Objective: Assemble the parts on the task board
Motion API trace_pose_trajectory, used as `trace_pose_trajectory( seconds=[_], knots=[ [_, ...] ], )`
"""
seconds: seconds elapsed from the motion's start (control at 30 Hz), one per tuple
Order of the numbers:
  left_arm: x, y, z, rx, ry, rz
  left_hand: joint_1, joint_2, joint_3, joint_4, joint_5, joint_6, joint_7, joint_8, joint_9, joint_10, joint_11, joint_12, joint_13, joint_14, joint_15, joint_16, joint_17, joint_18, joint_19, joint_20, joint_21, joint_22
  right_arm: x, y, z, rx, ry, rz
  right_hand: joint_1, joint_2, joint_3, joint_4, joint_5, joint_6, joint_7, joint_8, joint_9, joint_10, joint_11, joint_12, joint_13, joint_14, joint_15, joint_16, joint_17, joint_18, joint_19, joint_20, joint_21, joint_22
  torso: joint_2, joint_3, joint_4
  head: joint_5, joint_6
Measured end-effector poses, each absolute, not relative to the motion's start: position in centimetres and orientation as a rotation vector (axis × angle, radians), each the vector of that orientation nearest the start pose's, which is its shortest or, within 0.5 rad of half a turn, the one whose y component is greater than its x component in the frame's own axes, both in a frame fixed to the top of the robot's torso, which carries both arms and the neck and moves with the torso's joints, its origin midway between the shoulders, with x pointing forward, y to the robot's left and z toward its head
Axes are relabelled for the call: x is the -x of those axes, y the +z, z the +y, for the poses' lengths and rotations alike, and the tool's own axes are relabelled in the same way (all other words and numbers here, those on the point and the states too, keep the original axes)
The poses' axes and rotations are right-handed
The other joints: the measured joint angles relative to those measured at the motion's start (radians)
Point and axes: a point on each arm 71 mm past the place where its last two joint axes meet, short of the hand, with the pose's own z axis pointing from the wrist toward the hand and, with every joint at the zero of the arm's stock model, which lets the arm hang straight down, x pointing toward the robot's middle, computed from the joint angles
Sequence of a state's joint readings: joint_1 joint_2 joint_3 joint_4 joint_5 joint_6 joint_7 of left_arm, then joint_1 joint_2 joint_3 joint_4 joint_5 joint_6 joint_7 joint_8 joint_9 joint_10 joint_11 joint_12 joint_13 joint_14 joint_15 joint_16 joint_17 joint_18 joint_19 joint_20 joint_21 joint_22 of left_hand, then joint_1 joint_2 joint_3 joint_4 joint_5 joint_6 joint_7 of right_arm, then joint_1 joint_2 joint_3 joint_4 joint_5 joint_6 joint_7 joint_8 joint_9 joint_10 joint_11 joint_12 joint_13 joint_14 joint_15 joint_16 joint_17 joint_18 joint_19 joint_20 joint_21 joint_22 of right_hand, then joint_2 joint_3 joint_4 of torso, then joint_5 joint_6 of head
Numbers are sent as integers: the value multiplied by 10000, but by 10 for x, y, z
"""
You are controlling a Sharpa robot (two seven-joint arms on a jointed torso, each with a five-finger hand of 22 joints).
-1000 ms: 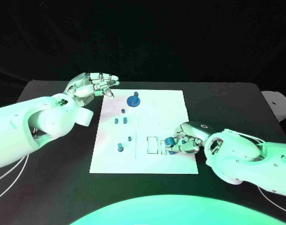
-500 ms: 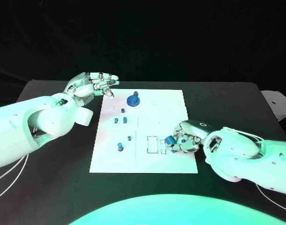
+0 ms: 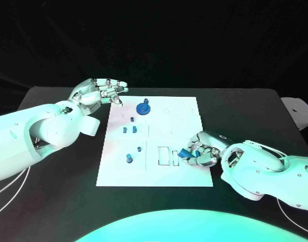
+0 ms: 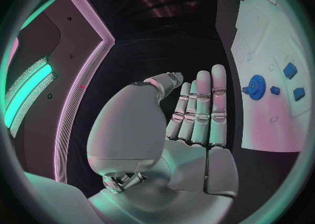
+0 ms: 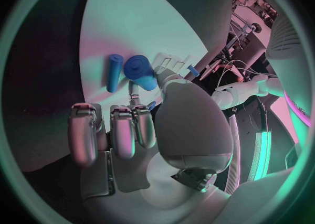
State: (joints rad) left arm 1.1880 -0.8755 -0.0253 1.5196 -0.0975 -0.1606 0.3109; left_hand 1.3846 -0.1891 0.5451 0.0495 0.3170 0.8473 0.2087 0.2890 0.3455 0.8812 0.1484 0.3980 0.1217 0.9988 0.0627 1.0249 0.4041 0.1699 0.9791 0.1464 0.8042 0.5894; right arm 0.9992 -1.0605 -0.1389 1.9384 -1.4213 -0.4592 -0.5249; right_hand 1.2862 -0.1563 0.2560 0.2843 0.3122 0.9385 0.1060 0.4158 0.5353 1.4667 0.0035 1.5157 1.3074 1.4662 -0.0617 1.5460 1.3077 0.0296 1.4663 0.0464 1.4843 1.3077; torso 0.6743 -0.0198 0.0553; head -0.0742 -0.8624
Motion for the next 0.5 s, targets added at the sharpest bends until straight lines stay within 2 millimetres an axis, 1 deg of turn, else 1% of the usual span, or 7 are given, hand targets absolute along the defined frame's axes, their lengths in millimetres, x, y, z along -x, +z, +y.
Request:
trace_pose_trajectory(
  seconds=[0.13, 0.2, 0.3, 0.5],
  knots=[
    [-486, -182, 216, 10292, -15915, 15742, 0, 0, 0, 0, 0, 0, 0, 0, 0, 0, 0, 0, 0, 0, 0, 0, 0, -1, 0, 0, 0, 0, -348, -261, -211, -2930, 5308, 19869, -60, 60, 123, 37, 115, 10, 16, -22, 0, 0, 0, 0, 0, -14, -14, 0, -1, 0, 17, -17, 5, -1, 1, -2, -7, -3, -10],
    [-486, -182, 216, 10292, -15916, 15745, 0, 0, 0, 0, 0, 0, 0, 0, 0, 0, 0, 0, 0, 0, 0, 0, 0, 0, 0, 0, 0, -1, -348, -260, -211, -3272, 5396, 19909, -126, 126, 176, 37, 117, 3, 23, -23, -2, 0, 0, 0, 0, -14, -13, 0, -1, 0, 17, -17, 47, -1, 0, -6, -4, -14, -10],
    [-486, -182, 216, 10293, -15917, 15750, 0, 0, 0, 0, 0, 0, 0, 0, 0, 0, 0, 0, 0, 0, 0, 0, 1, 0, 0, 0, 0, -1, -347, -257, -212, -3762, 5525, 19899, -238, 238, 179, 34, 117, 24, 78, -23, -8, 0, 1, 0, 0, -14, -13, 0, -1, 0, 17, -17, 87, -1, 0, -6, -2, -21, -11],
    [-486, -182, 216, 10294, -15918, 15758, 0, 0, 0, 0, 0, 0, 0, 0, 0, 0, 0, 0, 1, 0, 0, 0, 1, 0, 0, 0, 0, -1, -349, -249, -212, -4400, 5772, 19594, -328, 328, 190, 25, 116, 25, 104, -24, -8, -5, -4, 42, 0, -14, -13, 0, -2, 0, 17, -17, 149, -2, -5, -6, 4, -30, -3]
  ],
)
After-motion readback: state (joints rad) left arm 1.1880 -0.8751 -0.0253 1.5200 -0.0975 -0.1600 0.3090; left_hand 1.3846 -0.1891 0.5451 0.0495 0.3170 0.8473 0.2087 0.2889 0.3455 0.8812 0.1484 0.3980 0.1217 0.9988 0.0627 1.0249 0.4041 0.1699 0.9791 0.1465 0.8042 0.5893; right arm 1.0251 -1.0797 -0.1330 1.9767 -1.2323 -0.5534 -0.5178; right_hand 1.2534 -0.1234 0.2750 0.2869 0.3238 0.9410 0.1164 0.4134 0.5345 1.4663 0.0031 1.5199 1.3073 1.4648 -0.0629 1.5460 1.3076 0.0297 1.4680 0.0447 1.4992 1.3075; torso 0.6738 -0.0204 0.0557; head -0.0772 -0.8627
